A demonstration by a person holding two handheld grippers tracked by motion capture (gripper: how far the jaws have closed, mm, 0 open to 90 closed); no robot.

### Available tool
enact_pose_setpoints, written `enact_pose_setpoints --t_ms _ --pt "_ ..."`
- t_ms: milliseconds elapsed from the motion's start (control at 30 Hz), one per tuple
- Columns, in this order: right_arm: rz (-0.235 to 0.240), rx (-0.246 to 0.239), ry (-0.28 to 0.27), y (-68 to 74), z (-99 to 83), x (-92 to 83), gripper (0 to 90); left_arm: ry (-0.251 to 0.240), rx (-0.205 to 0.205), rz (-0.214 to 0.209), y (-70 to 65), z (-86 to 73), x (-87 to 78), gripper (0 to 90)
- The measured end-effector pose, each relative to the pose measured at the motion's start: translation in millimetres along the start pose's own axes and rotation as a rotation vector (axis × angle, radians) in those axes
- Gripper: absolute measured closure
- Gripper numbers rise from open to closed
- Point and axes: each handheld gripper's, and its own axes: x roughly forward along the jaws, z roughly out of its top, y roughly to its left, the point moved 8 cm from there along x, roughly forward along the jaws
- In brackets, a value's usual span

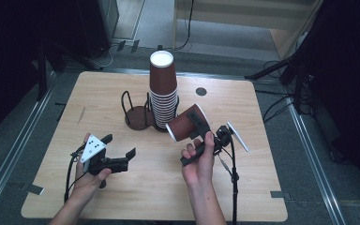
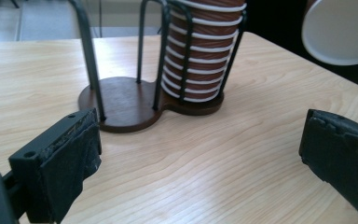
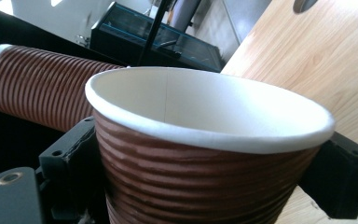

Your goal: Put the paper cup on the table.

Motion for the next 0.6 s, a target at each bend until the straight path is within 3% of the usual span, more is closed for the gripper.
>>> enact_pose_setpoints --t_ms 300,433,600 --pt "-0.010 -0.083 -0.017 1.0 8.2 -1.2 11.1 0.012 -0.021 0.034 13.8 -8.4 -4.0 0.0" --pt "-0.020 -0.144 -0.035 2.4 13.6 -1.2 11.1 0.022 -0.023 0.050 20.9 -13.8 -7.8 0.0" --pt "-0.027 -0.179 -0.045 2.5 17.6 -0.7 11.1 0.026 -0.029 0.076 32.2 -19.8 -14.1 0.0"
